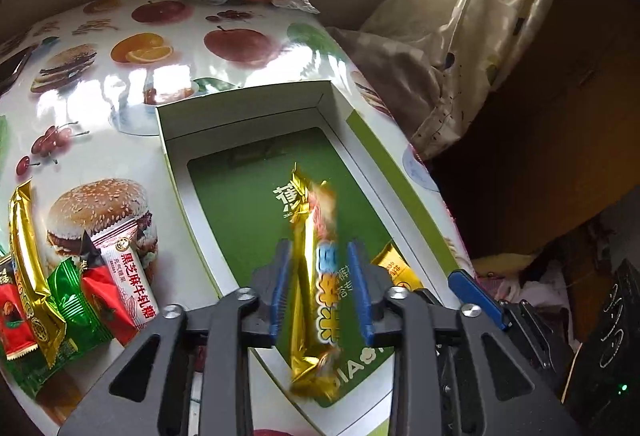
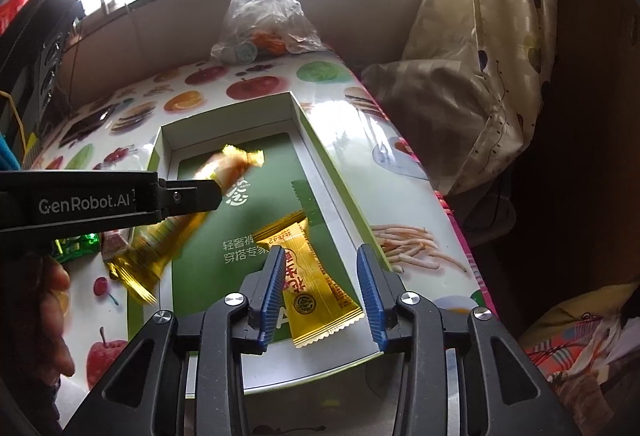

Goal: Organize snacks
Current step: 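Release the yellow pack into the green box with the right gripper while the left releases the gold bar, then withdraw both grippers from the box back toward the snack pile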

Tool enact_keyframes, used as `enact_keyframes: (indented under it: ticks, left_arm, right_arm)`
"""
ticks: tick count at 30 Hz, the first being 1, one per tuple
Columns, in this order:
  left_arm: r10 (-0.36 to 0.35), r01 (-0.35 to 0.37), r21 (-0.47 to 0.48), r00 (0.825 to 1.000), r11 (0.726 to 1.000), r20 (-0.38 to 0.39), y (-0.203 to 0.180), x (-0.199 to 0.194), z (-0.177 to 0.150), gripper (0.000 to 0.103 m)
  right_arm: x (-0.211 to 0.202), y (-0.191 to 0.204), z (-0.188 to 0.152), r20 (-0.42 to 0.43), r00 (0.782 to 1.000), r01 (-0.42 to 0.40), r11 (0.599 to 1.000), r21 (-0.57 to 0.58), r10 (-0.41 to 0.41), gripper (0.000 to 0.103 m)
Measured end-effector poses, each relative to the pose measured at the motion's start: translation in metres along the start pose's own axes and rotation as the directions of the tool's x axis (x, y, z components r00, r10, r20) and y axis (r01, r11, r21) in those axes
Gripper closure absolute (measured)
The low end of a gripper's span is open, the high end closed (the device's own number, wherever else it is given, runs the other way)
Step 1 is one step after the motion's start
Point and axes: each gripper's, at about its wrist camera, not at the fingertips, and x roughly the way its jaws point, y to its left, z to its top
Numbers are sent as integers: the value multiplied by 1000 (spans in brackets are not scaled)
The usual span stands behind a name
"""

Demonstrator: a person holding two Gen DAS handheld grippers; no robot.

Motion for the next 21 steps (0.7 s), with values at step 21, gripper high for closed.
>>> enact_keyframes:
  ticks: [21]
  left_arm:
    - [23, -26, 29, 995, 999, 98, 12, -61, -26, 65]
  right_arm:
    - [-17, -27, 6, 13, 994, -110, 987, 114, 109, 65]
